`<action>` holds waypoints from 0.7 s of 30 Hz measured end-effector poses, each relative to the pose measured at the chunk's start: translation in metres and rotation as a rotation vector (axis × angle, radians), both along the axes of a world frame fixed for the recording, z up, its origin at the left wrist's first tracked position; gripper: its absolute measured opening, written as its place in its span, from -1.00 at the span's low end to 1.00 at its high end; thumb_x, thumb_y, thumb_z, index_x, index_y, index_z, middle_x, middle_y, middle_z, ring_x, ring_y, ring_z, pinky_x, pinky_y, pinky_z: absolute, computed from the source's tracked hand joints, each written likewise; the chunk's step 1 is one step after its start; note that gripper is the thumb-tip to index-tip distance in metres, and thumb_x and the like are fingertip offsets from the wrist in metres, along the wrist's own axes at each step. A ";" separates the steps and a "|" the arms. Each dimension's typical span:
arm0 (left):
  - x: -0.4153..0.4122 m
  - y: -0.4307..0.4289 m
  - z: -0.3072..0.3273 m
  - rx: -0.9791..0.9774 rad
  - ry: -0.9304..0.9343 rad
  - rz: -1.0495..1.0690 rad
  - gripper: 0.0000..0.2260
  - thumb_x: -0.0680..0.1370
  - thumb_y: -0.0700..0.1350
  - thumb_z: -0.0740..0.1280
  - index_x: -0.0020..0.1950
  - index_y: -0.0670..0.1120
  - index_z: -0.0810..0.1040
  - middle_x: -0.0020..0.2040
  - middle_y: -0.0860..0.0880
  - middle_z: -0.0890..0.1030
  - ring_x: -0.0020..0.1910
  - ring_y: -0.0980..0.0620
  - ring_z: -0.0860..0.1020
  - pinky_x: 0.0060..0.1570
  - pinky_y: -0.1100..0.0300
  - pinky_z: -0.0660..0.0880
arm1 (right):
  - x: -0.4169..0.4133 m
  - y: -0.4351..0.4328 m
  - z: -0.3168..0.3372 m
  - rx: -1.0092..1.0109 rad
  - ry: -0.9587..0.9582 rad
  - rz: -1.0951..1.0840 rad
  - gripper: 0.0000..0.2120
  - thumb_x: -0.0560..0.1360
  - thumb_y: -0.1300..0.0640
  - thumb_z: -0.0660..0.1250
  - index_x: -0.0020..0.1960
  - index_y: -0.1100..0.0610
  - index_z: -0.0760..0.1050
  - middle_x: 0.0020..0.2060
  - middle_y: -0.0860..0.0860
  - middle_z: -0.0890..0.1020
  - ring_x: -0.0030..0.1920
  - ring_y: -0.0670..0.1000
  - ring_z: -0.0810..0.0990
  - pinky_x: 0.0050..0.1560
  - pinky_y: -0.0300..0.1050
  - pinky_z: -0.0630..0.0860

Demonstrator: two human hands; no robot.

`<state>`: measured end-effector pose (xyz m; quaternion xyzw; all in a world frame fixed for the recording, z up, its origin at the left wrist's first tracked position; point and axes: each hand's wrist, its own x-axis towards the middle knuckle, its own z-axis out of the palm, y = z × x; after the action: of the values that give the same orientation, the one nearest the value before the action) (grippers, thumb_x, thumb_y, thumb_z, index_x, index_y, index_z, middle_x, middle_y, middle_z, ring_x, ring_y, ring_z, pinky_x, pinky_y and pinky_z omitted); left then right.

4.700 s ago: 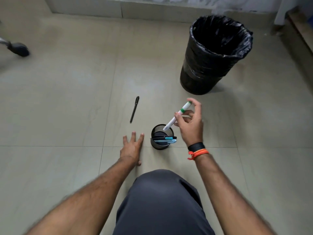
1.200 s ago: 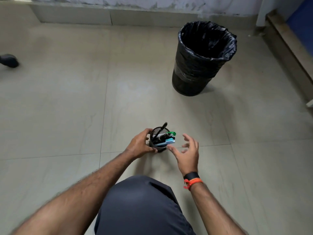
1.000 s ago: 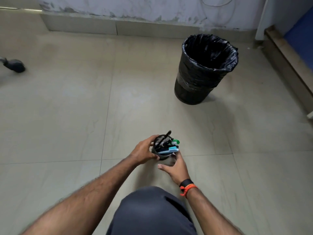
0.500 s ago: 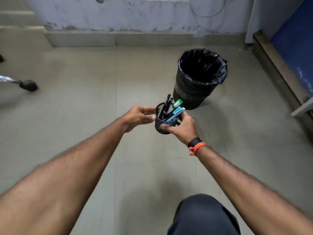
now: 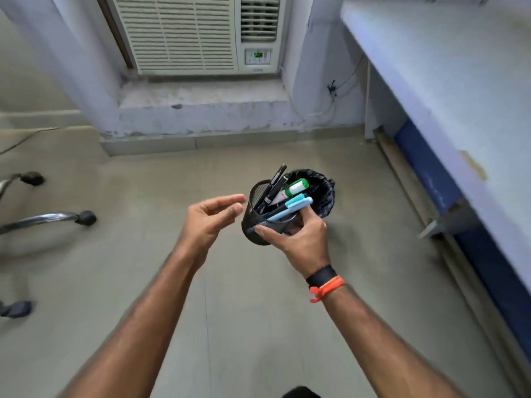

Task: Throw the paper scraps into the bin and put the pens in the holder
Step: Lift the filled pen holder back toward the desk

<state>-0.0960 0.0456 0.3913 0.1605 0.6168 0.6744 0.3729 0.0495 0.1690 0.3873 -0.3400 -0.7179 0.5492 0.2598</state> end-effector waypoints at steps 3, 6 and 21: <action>0.004 -0.011 0.097 -0.045 0.076 0.102 -0.82 0.46 -0.17 0.46 0.04 -0.13 0.68 -0.04 -0.04 0.72 -0.11 0.18 0.62 -0.03 0.30 0.56 | 0.009 -0.004 0.097 -0.022 -0.032 -0.008 -0.41 0.15 -0.08 0.66 0.11 0.02 0.55 -0.03 -0.01 0.72 -0.02 -0.01 0.71 0.05 0.08 0.65; 0.019 -0.017 0.185 -0.122 0.178 0.105 -0.90 0.51 -0.16 0.41 0.00 -0.10 0.68 -0.11 -0.07 0.71 -0.20 0.13 0.56 -0.15 0.30 0.51 | 0.025 -0.009 0.193 -0.020 -0.070 -0.017 -0.42 0.16 -0.07 0.65 0.10 0.03 0.55 -0.04 -0.03 0.72 -0.03 -0.04 0.71 0.06 0.06 0.64; 0.088 0.170 0.305 -0.264 0.483 -0.231 -0.91 0.53 -0.17 0.38 -0.09 -0.04 0.69 -0.25 0.07 0.69 -0.35 0.30 0.57 -0.22 0.34 0.51 | 0.138 0.163 0.321 -0.006 -0.116 -0.286 -0.50 0.19 0.08 0.66 0.06 0.03 0.54 -0.04 -0.05 0.67 0.01 -0.17 0.65 0.01 -0.32 0.58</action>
<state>-0.0083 0.2160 0.6959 0.3355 0.7477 0.4835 0.3075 0.1878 0.3321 0.7084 -0.4708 -0.6743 0.4879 0.2926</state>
